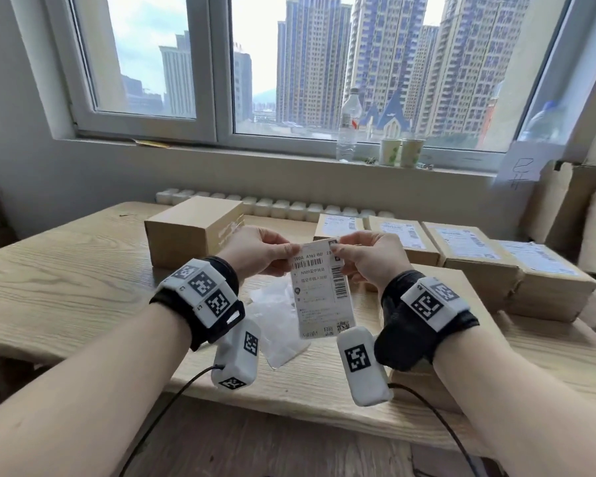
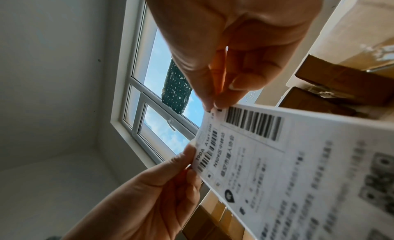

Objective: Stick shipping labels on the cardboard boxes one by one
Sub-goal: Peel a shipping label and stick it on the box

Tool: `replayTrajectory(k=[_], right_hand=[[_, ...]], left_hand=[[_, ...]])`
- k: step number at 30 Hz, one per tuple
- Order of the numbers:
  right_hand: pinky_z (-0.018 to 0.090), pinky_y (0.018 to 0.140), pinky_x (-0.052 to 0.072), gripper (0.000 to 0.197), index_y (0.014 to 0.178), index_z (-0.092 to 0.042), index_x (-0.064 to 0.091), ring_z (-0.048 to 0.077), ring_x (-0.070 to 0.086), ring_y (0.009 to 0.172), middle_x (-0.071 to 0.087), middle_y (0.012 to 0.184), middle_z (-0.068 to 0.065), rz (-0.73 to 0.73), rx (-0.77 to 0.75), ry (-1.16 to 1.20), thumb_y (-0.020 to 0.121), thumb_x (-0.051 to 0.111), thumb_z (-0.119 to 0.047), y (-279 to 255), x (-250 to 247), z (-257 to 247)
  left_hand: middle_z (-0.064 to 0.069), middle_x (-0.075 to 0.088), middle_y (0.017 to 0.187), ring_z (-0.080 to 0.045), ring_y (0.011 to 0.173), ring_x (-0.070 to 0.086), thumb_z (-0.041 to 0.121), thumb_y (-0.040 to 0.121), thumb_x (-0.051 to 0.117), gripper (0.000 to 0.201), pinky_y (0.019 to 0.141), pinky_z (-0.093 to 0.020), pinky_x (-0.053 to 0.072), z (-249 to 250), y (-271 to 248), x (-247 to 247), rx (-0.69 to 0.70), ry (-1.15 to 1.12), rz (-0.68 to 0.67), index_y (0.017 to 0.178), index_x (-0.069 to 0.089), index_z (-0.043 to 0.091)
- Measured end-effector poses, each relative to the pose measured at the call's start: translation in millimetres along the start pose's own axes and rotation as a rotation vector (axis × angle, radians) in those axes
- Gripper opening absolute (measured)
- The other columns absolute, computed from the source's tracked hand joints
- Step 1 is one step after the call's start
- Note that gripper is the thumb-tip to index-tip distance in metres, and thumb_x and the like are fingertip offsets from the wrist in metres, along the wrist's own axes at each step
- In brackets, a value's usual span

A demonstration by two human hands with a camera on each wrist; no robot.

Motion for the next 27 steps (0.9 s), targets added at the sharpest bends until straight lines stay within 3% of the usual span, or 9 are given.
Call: replayTrajectory(k=[6, 13, 19, 23, 25, 27], right_hand=[[0.017, 0.040, 0.041, 0.013, 0.073, -0.014, 0.063, 0.011, 0.057, 0.052, 0.072, 0.084, 0.010, 0.047, 0.010, 0.039, 0.083, 0.070, -0.015, 5, -14, 3], [0.017, 0.039, 0.043, 0.014, 0.072, -0.014, 0.062, 0.012, 0.058, 0.052, 0.070, 0.078, 0.008, 0.056, 0.046, 0.054, 0.084, 0.069, -0.012, 9, -15, 10], [0.020, 0.048, 0.048, 0.013, 0.073, -0.013, 0.062, 0.012, 0.059, 0.053, 0.069, 0.079, 0.008, 0.065, 0.048, 0.043, 0.083, 0.069, -0.010, 12, -16, 11], [0.028, 0.064, 0.056, 0.012, 0.088, -0.015, 0.062, 0.010, 0.061, 0.063, 0.066, 0.080, 0.001, 0.133, -0.012, -0.034, 0.081, 0.071, -0.010, 12, -21, 5], [0.032, 0.069, 0.058, 0.012, 0.082, -0.017, 0.062, 0.010, 0.062, 0.061, 0.067, 0.076, -0.001, 0.160, -0.072, -0.098, 0.079, 0.072, -0.011, 11, -21, -4], [0.029, 0.065, 0.058, 0.008, 0.076, -0.015, 0.065, 0.013, 0.064, 0.061, 0.070, 0.075, 0.004, 0.086, -0.099, -0.125, 0.080, 0.072, -0.011, 7, -9, -11]], left_hand=[[-0.013, 0.068, 0.079, -0.010, 0.054, 0.065, 0.011, 0.089, 0.059, 0.012, 0.056, -0.020, 0.057, 6, -1, 9, -0.035, -0.126, -0.025, 0.083, 0.063, 0.002], [-0.016, 0.069, 0.083, -0.013, 0.057, 0.066, 0.009, 0.092, 0.054, 0.012, 0.059, -0.022, 0.059, 5, -1, 14, -0.066, -0.154, -0.061, 0.091, 0.062, 0.000], [-0.015, 0.068, 0.083, -0.011, 0.056, 0.065, 0.008, 0.093, 0.052, 0.013, 0.057, -0.020, 0.058, 7, -1, 14, -0.043, -0.131, -0.062, 0.088, 0.061, 0.000], [-0.010, 0.063, 0.076, -0.006, 0.050, 0.062, 0.008, 0.094, 0.051, 0.016, 0.052, -0.017, 0.055, 9, -2, 15, -0.012, -0.092, -0.055, 0.081, 0.059, 0.003], [-0.009, 0.063, 0.075, -0.007, 0.051, 0.062, 0.008, 0.094, 0.051, 0.016, 0.053, -0.017, 0.055, 9, -3, 16, -0.009, -0.090, -0.053, 0.080, 0.058, 0.004], [-0.009, 0.063, 0.075, -0.007, 0.052, 0.062, 0.008, 0.094, 0.051, 0.016, 0.054, -0.017, 0.056, 10, -3, 18, -0.006, -0.096, -0.063, 0.081, 0.058, 0.004]])
Point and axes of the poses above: each hand's wrist, its own y-axis towards the middle knuckle, its own x-axis out of the palm, z = x × y, the point moved 8 cm from there along y, towards the middle knuckle
